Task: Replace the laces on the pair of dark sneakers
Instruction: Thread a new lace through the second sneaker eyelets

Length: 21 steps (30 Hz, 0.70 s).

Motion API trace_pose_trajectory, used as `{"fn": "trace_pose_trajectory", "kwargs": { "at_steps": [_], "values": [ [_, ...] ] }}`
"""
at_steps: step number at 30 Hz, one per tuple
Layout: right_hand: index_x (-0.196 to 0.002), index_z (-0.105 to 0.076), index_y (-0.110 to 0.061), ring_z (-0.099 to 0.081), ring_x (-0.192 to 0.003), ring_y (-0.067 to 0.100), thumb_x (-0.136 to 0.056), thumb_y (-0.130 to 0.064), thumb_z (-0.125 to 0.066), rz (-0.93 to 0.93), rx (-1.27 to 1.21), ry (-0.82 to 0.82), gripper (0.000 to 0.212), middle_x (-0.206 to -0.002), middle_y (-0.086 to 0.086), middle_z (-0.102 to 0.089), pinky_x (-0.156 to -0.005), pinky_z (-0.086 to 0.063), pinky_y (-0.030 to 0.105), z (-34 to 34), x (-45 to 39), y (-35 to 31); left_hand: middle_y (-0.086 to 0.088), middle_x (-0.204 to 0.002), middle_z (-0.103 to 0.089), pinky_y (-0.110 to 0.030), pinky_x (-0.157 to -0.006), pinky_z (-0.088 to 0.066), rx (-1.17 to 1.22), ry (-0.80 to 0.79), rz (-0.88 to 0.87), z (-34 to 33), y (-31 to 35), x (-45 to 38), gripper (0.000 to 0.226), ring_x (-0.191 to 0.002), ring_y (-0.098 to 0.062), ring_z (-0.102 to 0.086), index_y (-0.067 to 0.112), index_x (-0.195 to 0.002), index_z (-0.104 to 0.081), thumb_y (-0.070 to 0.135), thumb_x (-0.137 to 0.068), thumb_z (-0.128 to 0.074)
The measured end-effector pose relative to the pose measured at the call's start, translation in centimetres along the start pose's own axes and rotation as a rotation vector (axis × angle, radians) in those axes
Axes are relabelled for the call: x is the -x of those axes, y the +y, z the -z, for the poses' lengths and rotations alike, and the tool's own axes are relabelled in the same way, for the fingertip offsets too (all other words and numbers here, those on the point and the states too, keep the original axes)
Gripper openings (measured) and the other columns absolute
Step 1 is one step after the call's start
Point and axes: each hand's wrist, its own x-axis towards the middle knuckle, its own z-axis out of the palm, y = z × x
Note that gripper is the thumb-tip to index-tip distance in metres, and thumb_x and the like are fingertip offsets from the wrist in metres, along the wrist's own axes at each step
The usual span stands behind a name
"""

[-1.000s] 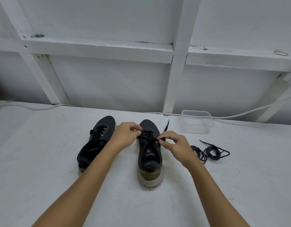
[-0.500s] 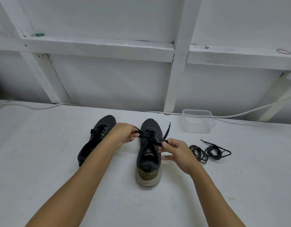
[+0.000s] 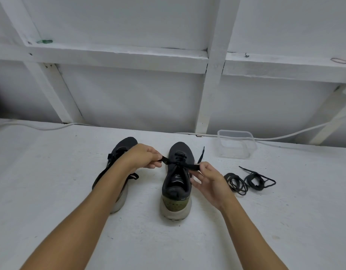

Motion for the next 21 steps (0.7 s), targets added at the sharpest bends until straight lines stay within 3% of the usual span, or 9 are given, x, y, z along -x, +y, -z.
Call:
{"fn": "trace_pose_trajectory", "kwargs": {
  "at_steps": [4, 7, 10, 14, 17, 21],
  "values": [
    [-0.075, -0.06, -0.017, -0.056, -0.072, 0.014, -0.099, -0.02, -0.056, -0.013, 0.007, 0.093, 0.025, -0.085, 0.004, -0.062, -0.064, -0.043, 0.025, -0.6, -0.2, 0.7, -0.003, -0.08, -0.078, -0.02, -0.069, -0.056, -0.06, 0.009, -0.001, 0.0, -0.3, -0.4, 0.007, -0.075, -0.008, -0.074, 0.012, -0.093, -0.073, 0.016, -0.094, -0.067],
    [-0.075, -0.058, -0.017, -0.039, -0.058, 0.009, -0.093, -0.02, -0.067, -0.019, 0.08, 0.079, 0.02, -0.067, -0.004, -0.046, -0.053, -0.036, 0.019, -0.6, -0.2, 0.3, -0.001, -0.079, -0.078, -0.022, -0.074, -0.056, -0.078, 0.032, -0.031, 0.4, -0.3, -0.6, 0.008, -0.075, -0.009, -0.073, 0.016, -0.09, -0.074, 0.017, -0.094, -0.068],
    [-0.075, -0.067, -0.019, -0.036, -0.055, 0.008, -0.094, -0.024, -0.068, -0.032, 0.284, 0.088, 0.019, -0.063, -0.008, -0.047, -0.054, -0.036, 0.018, 0.0, 0.0, -0.3, 0.001, -0.077, -0.077, -0.02, -0.07, -0.055, -0.136, 0.065, -0.101, 0.4, -0.5, -0.6, 0.009, -0.075, -0.009, -0.073, 0.02, -0.09, -0.075, 0.018, -0.094, -0.067],
    [-0.081, -0.072, -0.026, -0.056, -0.072, 0.007, -0.096, -0.03, -0.067, -0.002, 0.379, 0.098, 0.016, -0.078, -0.004, -0.061, -0.065, -0.045, 0.022, 0.7, 0.2, -0.7, -0.001, -0.083, -0.078, -0.019, -0.07, -0.055, -0.131, -0.051, -0.197, 0.6, -0.2, -0.1, 0.013, -0.082, -0.011, -0.074, 0.023, -0.097, -0.077, 0.016, -0.095, -0.066],
    [-0.079, -0.07, -0.023, -0.057, -0.071, 0.011, -0.087, -0.031, -0.068, -0.05, 0.384, 0.061, 0.012, -0.074, -0.001, -0.059, -0.062, -0.044, 0.023, 1.0, 0.2, -0.7, 0.001, -0.081, -0.078, -0.018, -0.065, -0.055, -0.107, 0.026, -0.13, 0.5, 0.1, -0.2, 0.011, -0.081, -0.01, -0.075, 0.015, -0.095, -0.074, 0.015, -0.097, -0.063],
    [-0.076, -0.062, -0.013, -0.041, -0.055, 0.015, -0.084, -0.026, -0.071, -0.068, 0.398, 0.107, 0.017, -0.059, -0.002, -0.041, -0.051, -0.035, 0.021, 0.9, 0.1, -0.6, -0.003, -0.07, -0.076, -0.019, -0.053, -0.054, 0.129, 0.171, 0.074, -0.7, 0.3, -0.7, 0.018, -0.071, -0.008, -0.075, 0.005, -0.095, -0.064, 0.008, -0.099, -0.047]
  ]
}}
